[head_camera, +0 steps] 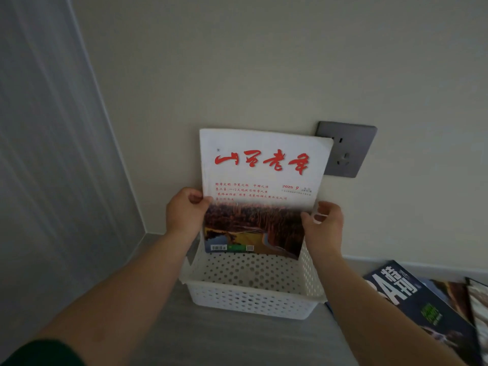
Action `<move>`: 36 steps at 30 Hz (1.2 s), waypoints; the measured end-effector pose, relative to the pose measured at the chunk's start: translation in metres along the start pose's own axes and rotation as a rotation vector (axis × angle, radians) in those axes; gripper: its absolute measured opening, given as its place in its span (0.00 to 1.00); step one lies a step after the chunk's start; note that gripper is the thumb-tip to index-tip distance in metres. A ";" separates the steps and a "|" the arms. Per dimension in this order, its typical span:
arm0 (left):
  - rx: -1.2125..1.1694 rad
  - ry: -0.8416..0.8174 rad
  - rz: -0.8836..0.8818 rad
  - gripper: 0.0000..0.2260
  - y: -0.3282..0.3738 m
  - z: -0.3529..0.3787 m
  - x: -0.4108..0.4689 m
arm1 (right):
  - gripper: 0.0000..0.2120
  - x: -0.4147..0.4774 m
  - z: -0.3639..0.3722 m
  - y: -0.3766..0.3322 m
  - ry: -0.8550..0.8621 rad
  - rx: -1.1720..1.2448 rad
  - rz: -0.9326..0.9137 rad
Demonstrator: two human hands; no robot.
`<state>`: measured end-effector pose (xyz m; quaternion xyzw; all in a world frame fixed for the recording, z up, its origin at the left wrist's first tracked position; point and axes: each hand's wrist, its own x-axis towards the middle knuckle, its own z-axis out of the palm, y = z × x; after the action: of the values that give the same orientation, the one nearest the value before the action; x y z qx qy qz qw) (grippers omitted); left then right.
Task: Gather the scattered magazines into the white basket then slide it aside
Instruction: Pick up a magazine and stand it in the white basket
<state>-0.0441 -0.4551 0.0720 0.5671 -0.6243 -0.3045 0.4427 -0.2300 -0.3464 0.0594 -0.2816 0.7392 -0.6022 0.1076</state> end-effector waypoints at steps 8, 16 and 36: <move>0.079 -0.028 -0.029 0.10 -0.008 0.004 0.007 | 0.17 0.003 -0.004 0.001 -0.168 -0.076 -0.063; 0.109 -0.135 0.011 0.08 -0.003 -0.034 -0.030 | 0.18 -0.021 -0.032 -0.010 -0.158 -0.116 -0.004; -0.007 -0.745 0.001 0.18 0.030 -0.015 -0.352 | 0.14 -0.169 -0.330 0.092 -0.167 -0.664 0.109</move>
<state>-0.0562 -0.1041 0.0317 0.4154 -0.7418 -0.4919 0.1873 -0.2825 0.0298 0.0248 -0.3099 0.8974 -0.2971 0.1021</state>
